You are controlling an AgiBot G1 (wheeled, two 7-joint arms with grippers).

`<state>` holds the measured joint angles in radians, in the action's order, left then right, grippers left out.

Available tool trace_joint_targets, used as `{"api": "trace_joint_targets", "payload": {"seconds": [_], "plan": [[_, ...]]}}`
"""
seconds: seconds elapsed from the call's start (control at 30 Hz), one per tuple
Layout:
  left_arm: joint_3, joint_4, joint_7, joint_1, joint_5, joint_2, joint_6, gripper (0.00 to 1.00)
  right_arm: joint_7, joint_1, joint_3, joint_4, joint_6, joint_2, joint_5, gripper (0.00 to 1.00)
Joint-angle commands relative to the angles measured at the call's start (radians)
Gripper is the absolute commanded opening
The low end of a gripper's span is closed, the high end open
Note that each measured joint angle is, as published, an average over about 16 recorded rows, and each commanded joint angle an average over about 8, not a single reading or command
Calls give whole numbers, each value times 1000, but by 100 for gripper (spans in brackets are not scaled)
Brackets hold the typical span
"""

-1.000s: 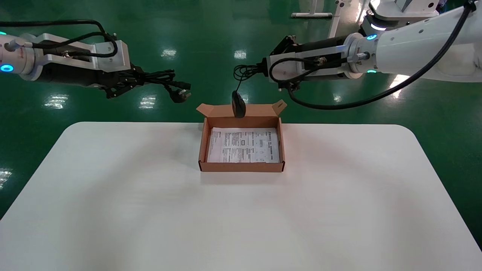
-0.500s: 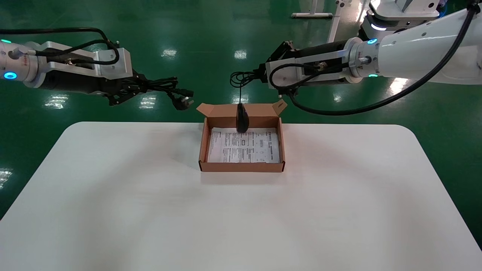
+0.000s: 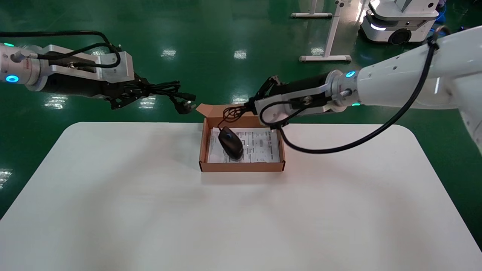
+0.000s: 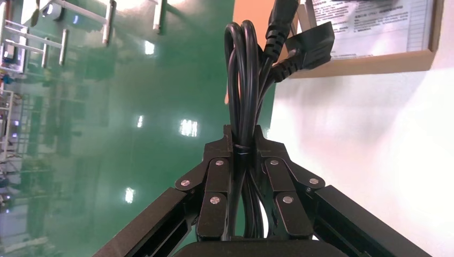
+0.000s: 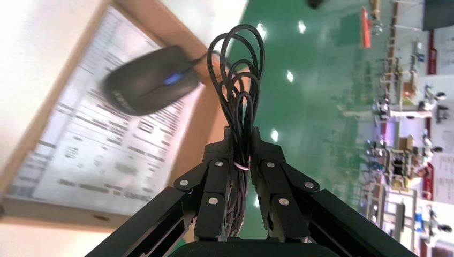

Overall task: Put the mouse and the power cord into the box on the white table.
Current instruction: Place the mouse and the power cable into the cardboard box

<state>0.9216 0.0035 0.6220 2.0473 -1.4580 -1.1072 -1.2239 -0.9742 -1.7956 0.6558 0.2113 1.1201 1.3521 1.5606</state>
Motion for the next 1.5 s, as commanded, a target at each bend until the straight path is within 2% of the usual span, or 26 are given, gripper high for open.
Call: {"api": "trace_joint_targets", "payload": {"seconds": [0.03, 0.3, 0.53, 0.57, 0.6, 0.8, 0.87, 1.23, 1.5], "plan": [[1, 1, 0, 0, -2, 2, -5, 0, -2, 18, 7, 13, -4, 5, 3, 0], [12, 5, -7, 2, -18, 11, -8, 0, 50, 100, 78, 108, -50, 16, -6, 0], [23, 7, -13, 5, -33, 20, -5, 0, 110, 140, 168, 189, -127, 19, -33, 0], [24, 7, -14, 5, -34, 21, -5, 0, 119, 143, 182, 198, -137, 19, -39, 3], [25, 6, -14, 5, -35, 21, -4, 0, 127, 144, 195, 205, -148, 19, -44, 9], [30, 3, -16, -2, -43, 14, 0, 0, 168, 143, 273, 233, -200, 18, -79, 84], [32, 1, -15, -6, -46, 10, 2, 0, 177, 141, 296, 238, -212, 17, -93, 100], [36, -11, -6, -26, -51, -28, 48, 0, 192, 127, 393, 243, -254, 15, -171, 100], [20, -25, 4, -71, -29, -116, 202, 0, 169, 54, 410, 139, -277, -18, -212, 100]]}}
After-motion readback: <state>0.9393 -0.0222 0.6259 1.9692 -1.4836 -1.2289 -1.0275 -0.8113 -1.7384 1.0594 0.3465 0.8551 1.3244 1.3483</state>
